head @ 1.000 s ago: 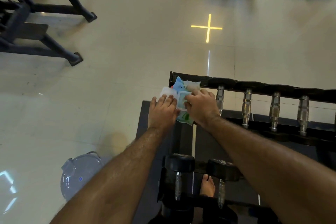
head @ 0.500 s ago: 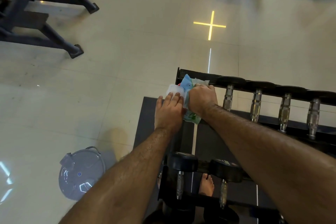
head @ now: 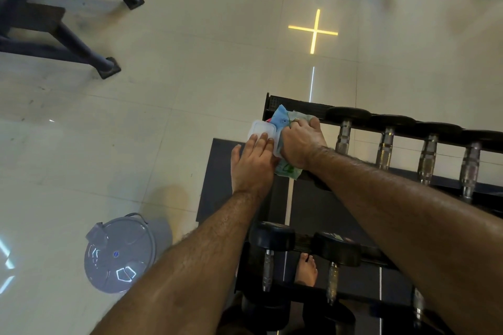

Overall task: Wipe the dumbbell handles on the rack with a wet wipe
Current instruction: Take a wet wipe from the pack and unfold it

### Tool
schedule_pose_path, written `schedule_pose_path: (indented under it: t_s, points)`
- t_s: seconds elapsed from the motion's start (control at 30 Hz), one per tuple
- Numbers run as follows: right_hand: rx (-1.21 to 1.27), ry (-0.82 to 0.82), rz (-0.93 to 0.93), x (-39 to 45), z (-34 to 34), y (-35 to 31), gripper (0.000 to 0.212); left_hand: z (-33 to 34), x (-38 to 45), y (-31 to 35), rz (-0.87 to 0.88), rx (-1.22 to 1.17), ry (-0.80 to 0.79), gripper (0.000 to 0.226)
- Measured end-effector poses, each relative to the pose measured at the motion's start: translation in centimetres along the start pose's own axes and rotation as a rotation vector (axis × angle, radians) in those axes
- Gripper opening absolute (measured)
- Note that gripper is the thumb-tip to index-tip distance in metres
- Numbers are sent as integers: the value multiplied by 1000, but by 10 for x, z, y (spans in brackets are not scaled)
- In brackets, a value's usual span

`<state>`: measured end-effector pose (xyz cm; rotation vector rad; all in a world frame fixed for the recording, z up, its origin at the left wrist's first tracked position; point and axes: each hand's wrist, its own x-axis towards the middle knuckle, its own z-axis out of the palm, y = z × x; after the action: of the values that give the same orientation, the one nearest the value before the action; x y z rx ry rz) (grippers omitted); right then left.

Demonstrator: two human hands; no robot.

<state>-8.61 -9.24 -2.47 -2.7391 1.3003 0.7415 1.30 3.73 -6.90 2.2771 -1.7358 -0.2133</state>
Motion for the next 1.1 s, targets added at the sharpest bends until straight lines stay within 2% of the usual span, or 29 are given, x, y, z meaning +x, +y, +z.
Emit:
schedule_pose_path:
  t_s: [0.17, 0.3, 0.53, 0.7, 0.87, 1.0, 1.1]
  points:
    - [-14, 125, -40, -15, 14, 4, 62, 7, -10, 3, -88, -80, 20, 68]
    - [117, 210, -41, -23, 20, 8, 48, 7, -10, 10, -87, -55, -14, 82]
    - [279, 201, 35, -29, 11, 1, 40, -1, -5, 10, -77, 5, -22, 76]
    - [397, 230, 80, -32, 1, 1, 46, -8, -3, 13, -95, 41, -53, 74]
    - [325, 313, 38, -37, 13, 7, 42, -11, -4, 17, -114, 47, -78, 72]
    - [187, 294, -38, -35, 16, 3, 35, -13, -5, 18, -116, 45, -87, 74]
    - [224, 364, -73, -37, 16, 0, 32, -16, -4, 17, -117, 53, -96, 76]
